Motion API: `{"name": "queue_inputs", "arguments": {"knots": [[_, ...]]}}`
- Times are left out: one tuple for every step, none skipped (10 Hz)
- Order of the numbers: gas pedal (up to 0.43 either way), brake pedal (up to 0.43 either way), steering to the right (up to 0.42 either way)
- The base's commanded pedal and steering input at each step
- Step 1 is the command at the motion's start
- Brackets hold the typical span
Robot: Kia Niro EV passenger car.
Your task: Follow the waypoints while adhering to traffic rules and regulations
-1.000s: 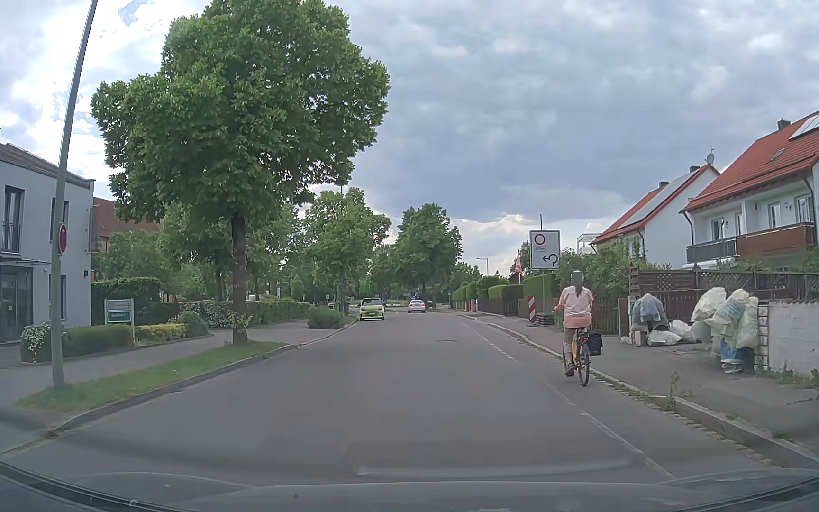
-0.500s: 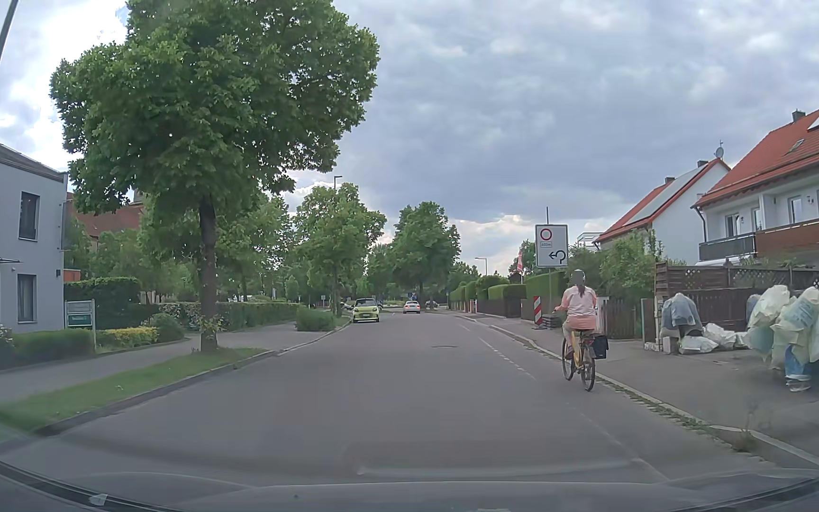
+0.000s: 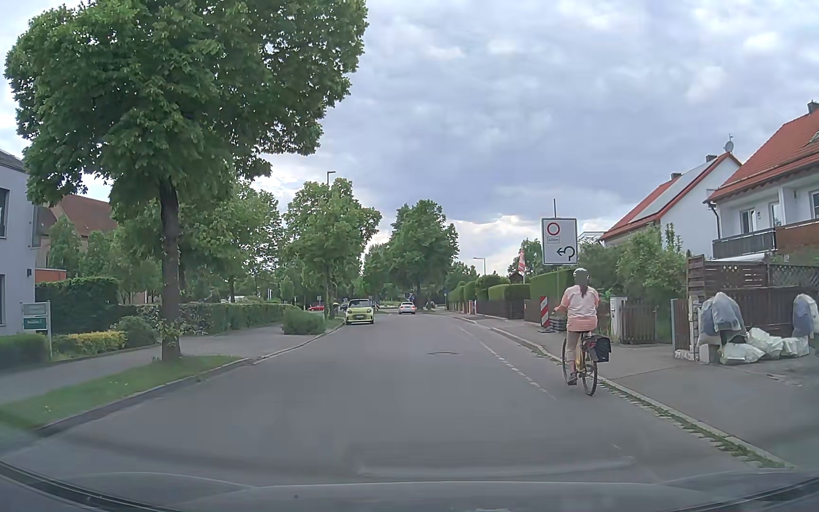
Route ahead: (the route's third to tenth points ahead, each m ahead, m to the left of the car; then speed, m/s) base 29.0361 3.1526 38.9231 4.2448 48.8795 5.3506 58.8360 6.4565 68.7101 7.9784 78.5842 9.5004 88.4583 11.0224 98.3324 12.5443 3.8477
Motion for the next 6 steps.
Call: {"name": "queue_inputs", "arguments": {"knots": [[0.000,0.018,0.008],[0.020,0.018,0.003],[0.079,0.018,-0.002],[0.079,0.018,-0.003],[0.079,0.018,-0.003],[0.079,0.018,-0.008]]}}
